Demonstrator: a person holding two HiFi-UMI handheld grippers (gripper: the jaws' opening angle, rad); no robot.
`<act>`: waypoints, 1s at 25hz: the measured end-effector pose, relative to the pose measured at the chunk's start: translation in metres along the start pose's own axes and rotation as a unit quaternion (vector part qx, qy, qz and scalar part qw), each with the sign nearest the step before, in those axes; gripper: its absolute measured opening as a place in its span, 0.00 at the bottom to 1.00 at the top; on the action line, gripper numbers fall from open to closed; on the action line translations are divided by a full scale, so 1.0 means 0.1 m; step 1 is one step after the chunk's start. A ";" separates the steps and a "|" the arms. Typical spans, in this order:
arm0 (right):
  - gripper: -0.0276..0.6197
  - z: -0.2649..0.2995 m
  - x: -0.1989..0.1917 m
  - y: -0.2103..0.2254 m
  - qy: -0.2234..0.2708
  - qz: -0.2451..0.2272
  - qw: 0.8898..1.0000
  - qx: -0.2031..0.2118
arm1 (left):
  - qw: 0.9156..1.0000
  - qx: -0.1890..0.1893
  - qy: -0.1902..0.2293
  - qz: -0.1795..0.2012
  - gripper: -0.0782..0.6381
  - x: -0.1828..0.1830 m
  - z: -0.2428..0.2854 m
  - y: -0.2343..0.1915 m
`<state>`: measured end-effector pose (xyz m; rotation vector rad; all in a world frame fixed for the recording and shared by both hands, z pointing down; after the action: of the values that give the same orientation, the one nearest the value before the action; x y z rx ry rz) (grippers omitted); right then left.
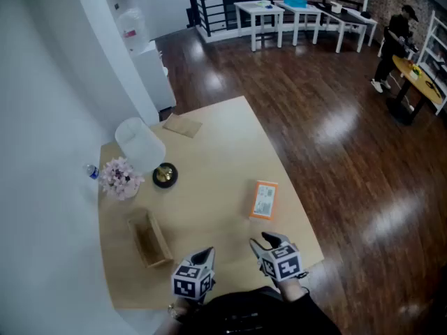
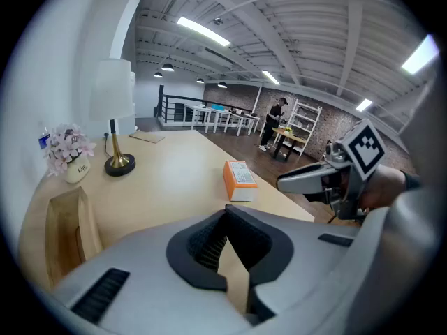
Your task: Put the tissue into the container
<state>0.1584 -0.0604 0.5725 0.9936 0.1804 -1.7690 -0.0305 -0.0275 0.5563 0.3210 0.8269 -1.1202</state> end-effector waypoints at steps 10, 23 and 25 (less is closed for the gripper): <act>0.86 0.91 0.51 0.91 0.023 0.060 0.988 -0.139 | 0.999 0.014 -0.030 -0.006 0.10 0.07 0.15 0.01; 0.86 1.54 0.20 1.32 -0.039 0.092 0.985 -0.138 | 0.993 0.086 -0.058 -0.048 0.10 -0.07 0.02 -0.05; 0.86 1.56 0.18 1.33 -0.038 0.097 0.987 -0.119 | 0.992 0.094 -0.067 -0.060 0.10 -0.15 -0.02 -0.01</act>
<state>0.1844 -0.2164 0.7034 0.7452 0.2336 -1.5626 -0.0347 -0.0168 0.5665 0.3524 0.6295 -1.3207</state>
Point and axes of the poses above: the fingertips, and each gripper's own axes: z forward along the fingers, y to its right, x out of its top, the point moved 5 cm from there along -z, backward along the fingers, and after that the axes turned 2 degrees about z, right-handed, at the moved point
